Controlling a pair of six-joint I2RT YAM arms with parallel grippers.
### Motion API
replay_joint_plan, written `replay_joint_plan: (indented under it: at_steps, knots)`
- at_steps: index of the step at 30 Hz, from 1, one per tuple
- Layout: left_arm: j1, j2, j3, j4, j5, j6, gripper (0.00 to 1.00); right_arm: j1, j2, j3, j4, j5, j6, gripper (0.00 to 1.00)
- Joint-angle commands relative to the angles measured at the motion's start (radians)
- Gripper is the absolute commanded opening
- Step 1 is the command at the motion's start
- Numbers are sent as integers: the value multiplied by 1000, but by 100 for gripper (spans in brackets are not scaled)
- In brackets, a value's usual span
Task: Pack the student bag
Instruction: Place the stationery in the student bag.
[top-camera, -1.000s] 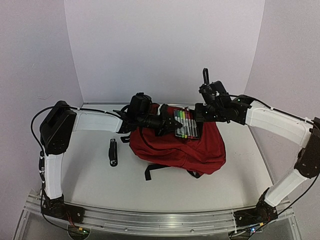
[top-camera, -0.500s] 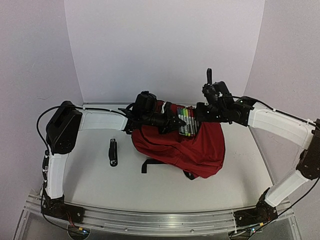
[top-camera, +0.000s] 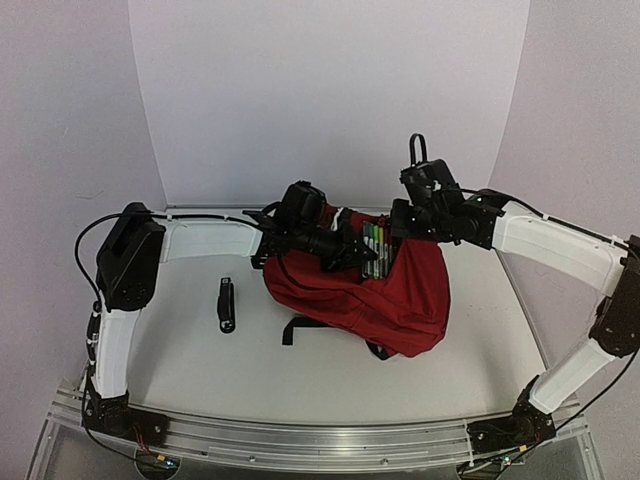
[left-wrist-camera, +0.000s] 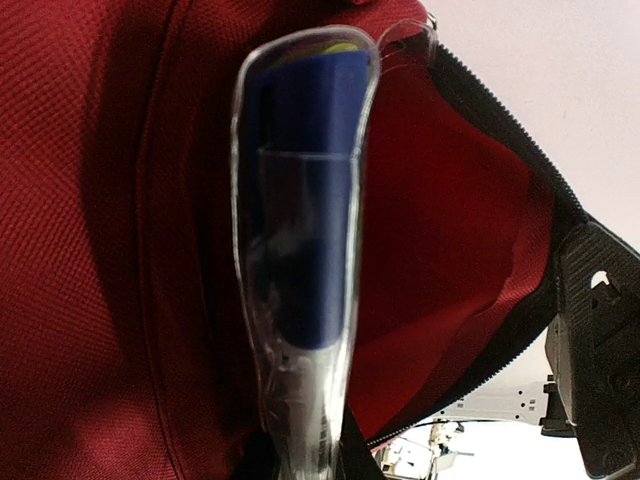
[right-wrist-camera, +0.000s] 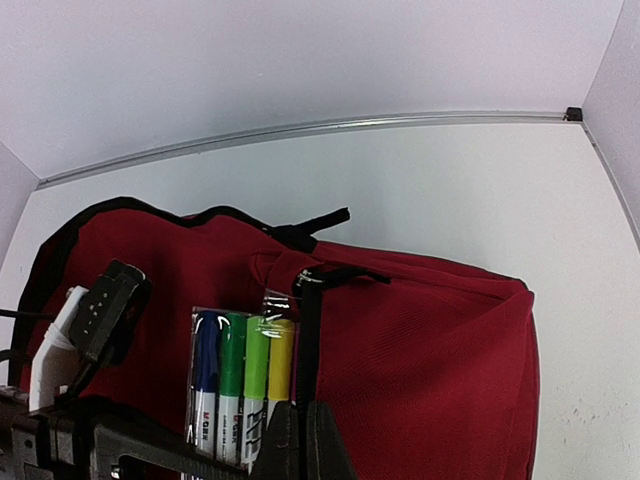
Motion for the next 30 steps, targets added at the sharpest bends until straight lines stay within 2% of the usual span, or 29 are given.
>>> replay_joint_plan:
  at_steps: [1, 5, 10, 11, 13, 16, 20, 23, 26, 30]
  knots:
    - [-35, 64, 97, -89, 52, 52, 0, 6, -7, 53, 125, -5, 6, 0]
    - [-40, 106, 171, -100, 40, 66, 0, 6, -17, 26, 176, -93, -8, 0]
    - [-50, 124, 190, -129, -11, 97, 3, 7, -27, 1, 186, -96, -5, 0]
    - [-49, 115, 182, -141, -31, 112, 6, 7, -30, -3, 186, -93, -5, 0]
    - [-47, 71, 150, -169, -97, 153, 27, 7, -37, -13, 185, -88, -3, 0]
    - [-41, 3, 108, -197, -176, 208, 51, 7, -47, -23, 185, -81, -2, 0]
    - [-40, -58, 66, -214, -216, 254, 68, 6, -47, -28, 185, -79, -11, 0]
    - [-41, -86, 48, -246, -246, 276, 71, 6, -43, -26, 185, -80, -17, 0]
    - [-41, -115, 14, -252, -276, 289, 70, 7, -43, -26, 185, -84, -20, 0]
    - [-43, -119, -1, -230, -253, 284, 54, 6, -32, -23, 185, -89, -25, 0]
